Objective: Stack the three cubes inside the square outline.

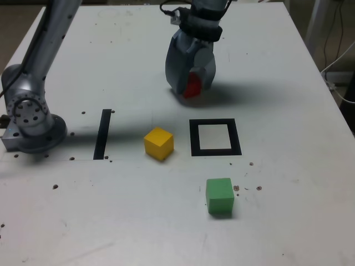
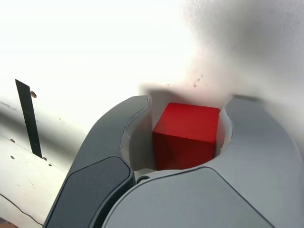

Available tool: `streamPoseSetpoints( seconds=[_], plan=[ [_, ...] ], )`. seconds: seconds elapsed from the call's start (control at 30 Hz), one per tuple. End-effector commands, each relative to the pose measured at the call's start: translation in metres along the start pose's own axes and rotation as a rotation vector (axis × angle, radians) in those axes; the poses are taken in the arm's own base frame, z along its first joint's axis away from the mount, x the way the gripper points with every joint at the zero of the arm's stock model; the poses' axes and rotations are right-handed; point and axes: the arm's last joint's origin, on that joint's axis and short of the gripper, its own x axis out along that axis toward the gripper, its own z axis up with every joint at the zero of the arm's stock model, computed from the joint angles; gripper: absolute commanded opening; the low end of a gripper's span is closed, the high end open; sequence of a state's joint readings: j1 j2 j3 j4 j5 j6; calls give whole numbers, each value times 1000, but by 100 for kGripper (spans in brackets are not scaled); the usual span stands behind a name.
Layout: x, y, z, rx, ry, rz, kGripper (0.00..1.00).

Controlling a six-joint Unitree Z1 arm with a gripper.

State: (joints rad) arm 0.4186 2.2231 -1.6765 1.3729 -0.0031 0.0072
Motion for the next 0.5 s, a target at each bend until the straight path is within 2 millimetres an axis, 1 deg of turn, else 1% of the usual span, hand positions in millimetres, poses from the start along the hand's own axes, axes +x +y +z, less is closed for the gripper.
streamPoseSetpoints(
  seconds=[0.0, 0.2, 0.47],
  plan=[
    [-7, -6, -3, 18, -15, 1, 24],
    [-17, -36, -7, 91, -40, 17, 24],
    [-19, -88, -18, 214, -50, 40, 24]
  ],
)
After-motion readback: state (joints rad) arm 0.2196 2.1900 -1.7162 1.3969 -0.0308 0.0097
